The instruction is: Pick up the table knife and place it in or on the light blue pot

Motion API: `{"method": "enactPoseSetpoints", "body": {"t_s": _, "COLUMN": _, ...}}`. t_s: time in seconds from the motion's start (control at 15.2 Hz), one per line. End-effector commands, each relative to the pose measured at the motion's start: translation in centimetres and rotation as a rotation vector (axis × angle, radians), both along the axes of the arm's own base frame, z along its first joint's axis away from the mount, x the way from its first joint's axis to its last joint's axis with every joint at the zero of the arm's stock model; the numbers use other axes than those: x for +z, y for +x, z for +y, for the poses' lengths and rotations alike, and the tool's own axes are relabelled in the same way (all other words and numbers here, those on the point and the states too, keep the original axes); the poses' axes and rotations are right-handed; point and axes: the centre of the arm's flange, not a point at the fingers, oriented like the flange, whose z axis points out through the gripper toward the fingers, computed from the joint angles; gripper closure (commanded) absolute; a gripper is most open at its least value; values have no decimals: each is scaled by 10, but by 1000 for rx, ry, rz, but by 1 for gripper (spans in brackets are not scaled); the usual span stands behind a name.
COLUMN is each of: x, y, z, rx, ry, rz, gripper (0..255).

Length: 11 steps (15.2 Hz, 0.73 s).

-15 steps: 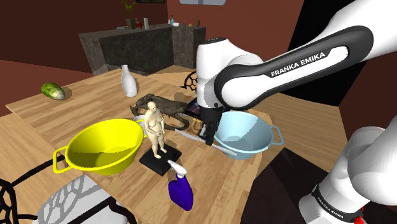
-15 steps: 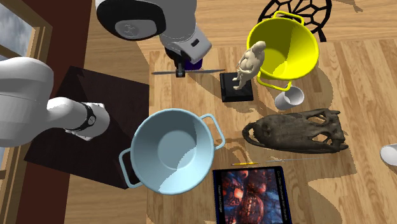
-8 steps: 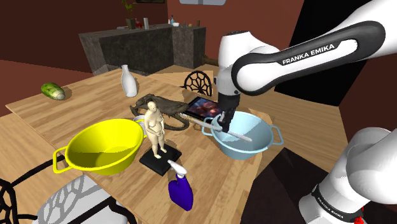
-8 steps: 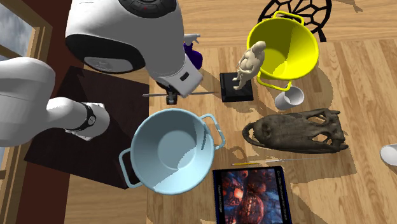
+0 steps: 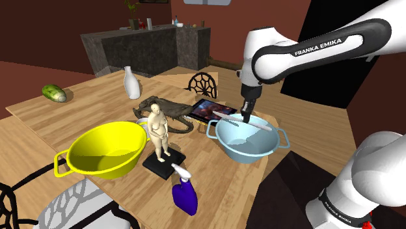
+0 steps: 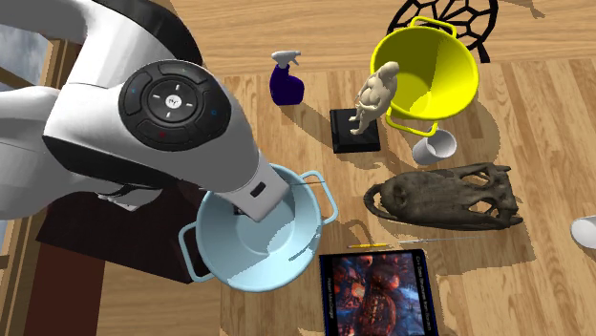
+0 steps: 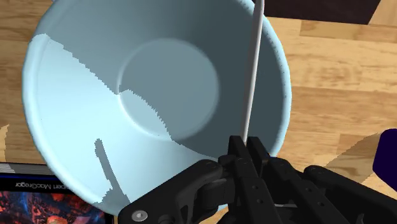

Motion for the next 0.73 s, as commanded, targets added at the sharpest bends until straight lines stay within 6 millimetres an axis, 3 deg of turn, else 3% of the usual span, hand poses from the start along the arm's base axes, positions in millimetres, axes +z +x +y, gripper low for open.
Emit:
{"method": "enactPoseSetpoints", "body": {"t_s": 0.0, "x": 3, "y": -1, "z": -25, "rx": 2, "ry": 0, "rz": 0, "gripper": 255}}
{"method": "enactPoseSetpoints", "body": {"t_s": 0.26, "x": 7, "y": 1, "z": -76, "rx": 2, "ry": 0, "rz": 0, "gripper": 255}}
{"method": "enactPoseSetpoints", "body": {"t_s": 0.66, "x": -25, "y": 1, "z": -76, "rx": 2, "ry": 0, "rz": 0, "gripper": 255}}
